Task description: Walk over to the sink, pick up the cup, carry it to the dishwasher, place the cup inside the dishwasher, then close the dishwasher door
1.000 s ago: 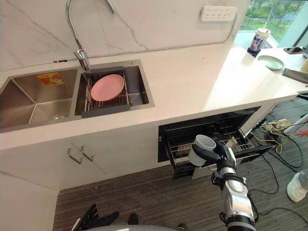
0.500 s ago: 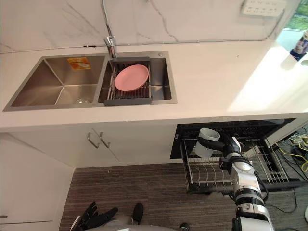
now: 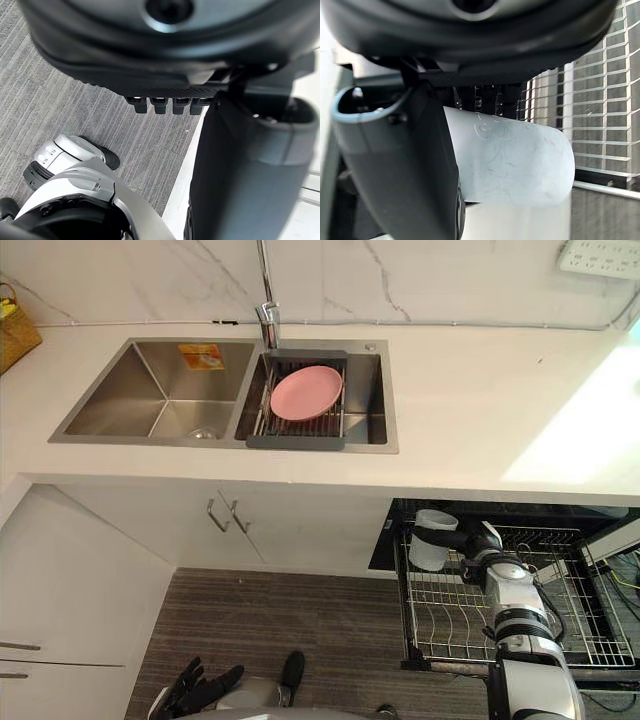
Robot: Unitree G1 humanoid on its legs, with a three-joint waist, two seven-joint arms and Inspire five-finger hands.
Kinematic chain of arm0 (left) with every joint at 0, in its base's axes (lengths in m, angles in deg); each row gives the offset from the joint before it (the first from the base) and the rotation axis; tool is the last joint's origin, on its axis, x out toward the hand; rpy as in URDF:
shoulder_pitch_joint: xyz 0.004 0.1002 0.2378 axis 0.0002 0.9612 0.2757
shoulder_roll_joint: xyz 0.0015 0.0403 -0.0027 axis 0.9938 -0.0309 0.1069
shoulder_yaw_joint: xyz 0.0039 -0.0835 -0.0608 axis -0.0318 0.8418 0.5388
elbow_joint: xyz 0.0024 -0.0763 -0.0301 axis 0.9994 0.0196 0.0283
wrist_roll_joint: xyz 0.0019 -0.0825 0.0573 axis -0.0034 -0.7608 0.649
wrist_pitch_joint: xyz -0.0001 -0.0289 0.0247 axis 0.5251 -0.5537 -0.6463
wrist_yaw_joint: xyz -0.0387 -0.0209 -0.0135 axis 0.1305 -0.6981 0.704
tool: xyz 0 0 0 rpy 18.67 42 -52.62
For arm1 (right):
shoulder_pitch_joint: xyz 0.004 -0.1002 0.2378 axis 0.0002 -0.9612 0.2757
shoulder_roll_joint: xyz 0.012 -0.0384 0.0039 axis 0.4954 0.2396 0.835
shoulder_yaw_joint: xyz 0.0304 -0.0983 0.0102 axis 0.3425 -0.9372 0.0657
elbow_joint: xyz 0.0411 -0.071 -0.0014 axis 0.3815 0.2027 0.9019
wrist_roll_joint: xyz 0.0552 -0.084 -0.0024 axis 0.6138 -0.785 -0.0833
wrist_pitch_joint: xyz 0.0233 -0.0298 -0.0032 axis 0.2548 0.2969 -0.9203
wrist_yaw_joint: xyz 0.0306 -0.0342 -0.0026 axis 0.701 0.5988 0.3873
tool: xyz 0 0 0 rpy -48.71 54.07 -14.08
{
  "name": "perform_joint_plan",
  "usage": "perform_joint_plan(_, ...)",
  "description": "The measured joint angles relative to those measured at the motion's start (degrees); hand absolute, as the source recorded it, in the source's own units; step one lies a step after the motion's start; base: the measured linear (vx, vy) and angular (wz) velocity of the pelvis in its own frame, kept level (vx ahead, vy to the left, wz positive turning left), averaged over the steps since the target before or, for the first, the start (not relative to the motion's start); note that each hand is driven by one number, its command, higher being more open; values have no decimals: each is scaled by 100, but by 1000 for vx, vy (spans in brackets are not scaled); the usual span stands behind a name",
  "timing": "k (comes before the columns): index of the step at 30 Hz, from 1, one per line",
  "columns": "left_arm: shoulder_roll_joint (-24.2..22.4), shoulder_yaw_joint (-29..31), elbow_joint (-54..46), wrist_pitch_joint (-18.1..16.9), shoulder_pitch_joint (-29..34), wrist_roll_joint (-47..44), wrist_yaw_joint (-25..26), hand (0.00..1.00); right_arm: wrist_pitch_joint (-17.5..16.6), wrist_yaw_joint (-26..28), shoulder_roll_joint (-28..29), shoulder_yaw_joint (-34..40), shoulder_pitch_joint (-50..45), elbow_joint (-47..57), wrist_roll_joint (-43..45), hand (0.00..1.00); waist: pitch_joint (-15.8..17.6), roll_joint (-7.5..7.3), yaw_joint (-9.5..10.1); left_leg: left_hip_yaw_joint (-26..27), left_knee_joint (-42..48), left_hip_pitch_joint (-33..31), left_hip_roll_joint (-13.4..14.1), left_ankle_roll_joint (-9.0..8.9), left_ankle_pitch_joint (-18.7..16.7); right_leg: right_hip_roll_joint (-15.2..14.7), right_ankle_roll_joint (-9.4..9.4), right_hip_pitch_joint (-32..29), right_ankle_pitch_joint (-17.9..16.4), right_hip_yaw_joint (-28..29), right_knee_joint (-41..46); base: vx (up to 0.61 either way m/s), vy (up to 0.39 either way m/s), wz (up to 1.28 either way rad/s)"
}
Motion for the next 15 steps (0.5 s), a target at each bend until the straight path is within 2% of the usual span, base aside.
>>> perform_joint_plan(9, 26, 1, 77, -2, -103, -13, -45, 100, -1, 10, -134, 18, 42, -428, -396, 0, 144, 30, -32, -22, -3, -1, 4, -10, 32, 2, -21, 6, -12, -15, 23, 0, 0, 0)
perform_joint_plan(15, 75, -40, 48, 19, -257, -127, -93, 100, -4, 30, -137, 19, 158, -703, -515, 0, 433, 44, -25, -35, -3, -184, 20, -20, 96, 5, -32, -183, -16, -26, 87, -7, -1, 1)
